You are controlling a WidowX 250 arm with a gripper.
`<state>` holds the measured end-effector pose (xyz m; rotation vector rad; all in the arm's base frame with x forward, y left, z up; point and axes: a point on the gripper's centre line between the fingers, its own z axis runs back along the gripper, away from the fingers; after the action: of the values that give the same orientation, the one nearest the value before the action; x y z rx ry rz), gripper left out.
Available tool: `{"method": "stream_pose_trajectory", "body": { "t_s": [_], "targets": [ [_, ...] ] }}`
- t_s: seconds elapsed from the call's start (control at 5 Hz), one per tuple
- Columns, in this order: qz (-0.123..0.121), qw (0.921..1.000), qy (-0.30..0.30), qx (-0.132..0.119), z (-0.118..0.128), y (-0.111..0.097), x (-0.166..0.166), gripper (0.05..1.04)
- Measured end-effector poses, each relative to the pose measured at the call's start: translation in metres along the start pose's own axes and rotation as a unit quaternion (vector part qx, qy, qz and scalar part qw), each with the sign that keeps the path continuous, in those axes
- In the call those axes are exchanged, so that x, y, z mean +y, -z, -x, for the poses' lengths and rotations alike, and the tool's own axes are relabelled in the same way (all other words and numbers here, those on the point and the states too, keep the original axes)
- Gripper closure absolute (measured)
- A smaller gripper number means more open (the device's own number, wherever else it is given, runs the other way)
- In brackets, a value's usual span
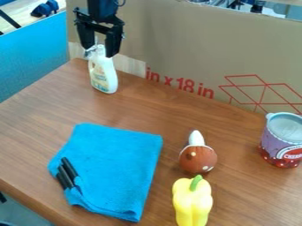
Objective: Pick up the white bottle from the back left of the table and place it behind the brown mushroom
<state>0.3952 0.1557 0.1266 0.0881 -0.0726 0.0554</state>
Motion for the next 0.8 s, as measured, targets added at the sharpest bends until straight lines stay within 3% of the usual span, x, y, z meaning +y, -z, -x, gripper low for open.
{"method": "stream_pose_trajectory", "body": {
  "t_s": [0.4, 0.8],
  "targets": [
    [-0.005, 0.9999, -0.008, 0.005, -0.0085, 0.0053, 0.0025, 0.14],
    [0.003, 0.9996, -0.023, -0.018, -0.0147, 0.0084, 0.0012, 0.694]
  ]
}}
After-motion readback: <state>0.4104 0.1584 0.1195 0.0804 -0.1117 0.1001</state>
